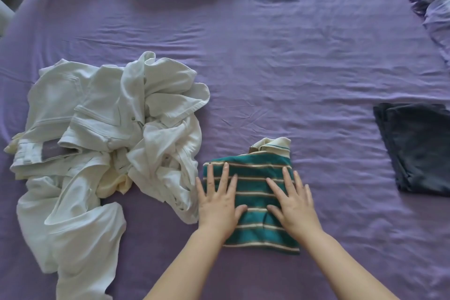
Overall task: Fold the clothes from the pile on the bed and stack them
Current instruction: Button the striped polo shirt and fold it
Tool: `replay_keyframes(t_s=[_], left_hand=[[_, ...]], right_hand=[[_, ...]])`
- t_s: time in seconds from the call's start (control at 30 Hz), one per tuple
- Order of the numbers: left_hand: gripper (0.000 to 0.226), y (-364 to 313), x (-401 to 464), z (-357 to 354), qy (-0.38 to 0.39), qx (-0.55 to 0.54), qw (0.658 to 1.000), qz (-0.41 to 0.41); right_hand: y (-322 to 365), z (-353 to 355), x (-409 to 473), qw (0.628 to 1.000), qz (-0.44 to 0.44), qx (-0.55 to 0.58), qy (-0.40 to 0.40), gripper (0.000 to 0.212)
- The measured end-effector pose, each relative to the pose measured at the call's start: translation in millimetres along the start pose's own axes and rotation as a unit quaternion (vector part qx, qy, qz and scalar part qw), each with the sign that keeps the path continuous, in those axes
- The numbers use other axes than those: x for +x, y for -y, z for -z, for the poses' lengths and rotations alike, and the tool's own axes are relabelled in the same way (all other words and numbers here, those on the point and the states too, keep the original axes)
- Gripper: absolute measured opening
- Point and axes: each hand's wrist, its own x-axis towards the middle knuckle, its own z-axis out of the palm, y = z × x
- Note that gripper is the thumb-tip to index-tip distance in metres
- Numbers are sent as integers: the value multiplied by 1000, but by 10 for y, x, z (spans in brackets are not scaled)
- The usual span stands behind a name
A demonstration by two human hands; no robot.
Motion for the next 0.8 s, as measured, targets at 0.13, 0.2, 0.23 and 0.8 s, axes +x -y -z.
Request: replay_keyframes(t_s=[0.13, 0.2, 0.23, 0.8], left_hand=[[85, 52, 68, -24, 51, -32, 998, 10], [87, -7, 47, 12, 40, -60, 997, 26], [88, -46, 17, 34, 27, -79, 996, 40], [83, -155, 151, 173, -39, -545, 734, 403]], right_hand=[[-68, -68, 6, 1000, 4, 10, 4, 69], [-47, -31, -6, 999, 4, 37, -17, 72], [-32, -3, -14, 998, -1, 53, -22, 73], [20, 128, 228, 882, -201, 425, -46, 39]])
